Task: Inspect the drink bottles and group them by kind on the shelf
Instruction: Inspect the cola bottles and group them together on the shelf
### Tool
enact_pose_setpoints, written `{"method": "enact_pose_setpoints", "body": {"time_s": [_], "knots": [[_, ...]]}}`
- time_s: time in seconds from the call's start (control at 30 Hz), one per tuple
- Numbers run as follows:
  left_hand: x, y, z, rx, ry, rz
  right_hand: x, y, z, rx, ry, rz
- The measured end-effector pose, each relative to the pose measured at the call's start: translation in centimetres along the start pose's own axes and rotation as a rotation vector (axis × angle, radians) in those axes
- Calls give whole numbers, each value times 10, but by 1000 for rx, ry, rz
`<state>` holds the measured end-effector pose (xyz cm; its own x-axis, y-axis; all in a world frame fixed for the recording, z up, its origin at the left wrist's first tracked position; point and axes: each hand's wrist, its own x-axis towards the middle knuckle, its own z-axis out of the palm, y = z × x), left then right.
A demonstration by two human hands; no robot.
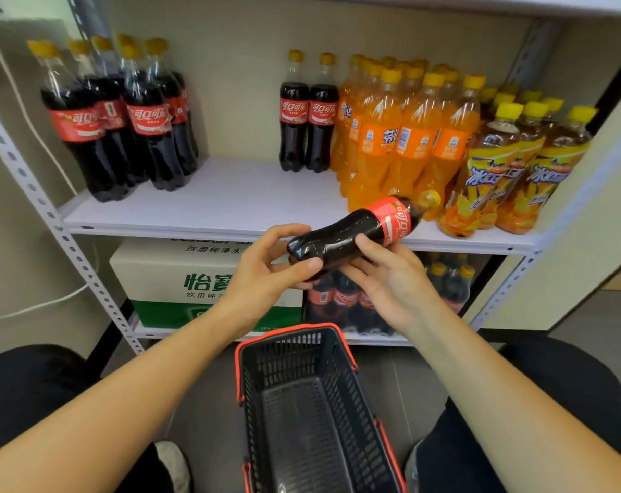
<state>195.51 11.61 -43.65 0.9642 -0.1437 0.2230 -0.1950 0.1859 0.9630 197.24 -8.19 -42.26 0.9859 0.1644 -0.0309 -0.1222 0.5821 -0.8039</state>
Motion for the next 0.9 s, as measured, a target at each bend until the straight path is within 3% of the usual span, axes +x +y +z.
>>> {"method": "enact_pose_setpoints", "body": {"time_s": [0.23, 0.5, 0.9], "knots": [[1, 5, -6, 59, -80, 104, -2, 5, 8, 143, 87, 69], [7, 11, -19, -218, -160, -38, -3, 7, 11, 214, 79, 98], [8, 12, -24, -85, -134, -33, 0, 7, 3, 37, 65, 4]]}}
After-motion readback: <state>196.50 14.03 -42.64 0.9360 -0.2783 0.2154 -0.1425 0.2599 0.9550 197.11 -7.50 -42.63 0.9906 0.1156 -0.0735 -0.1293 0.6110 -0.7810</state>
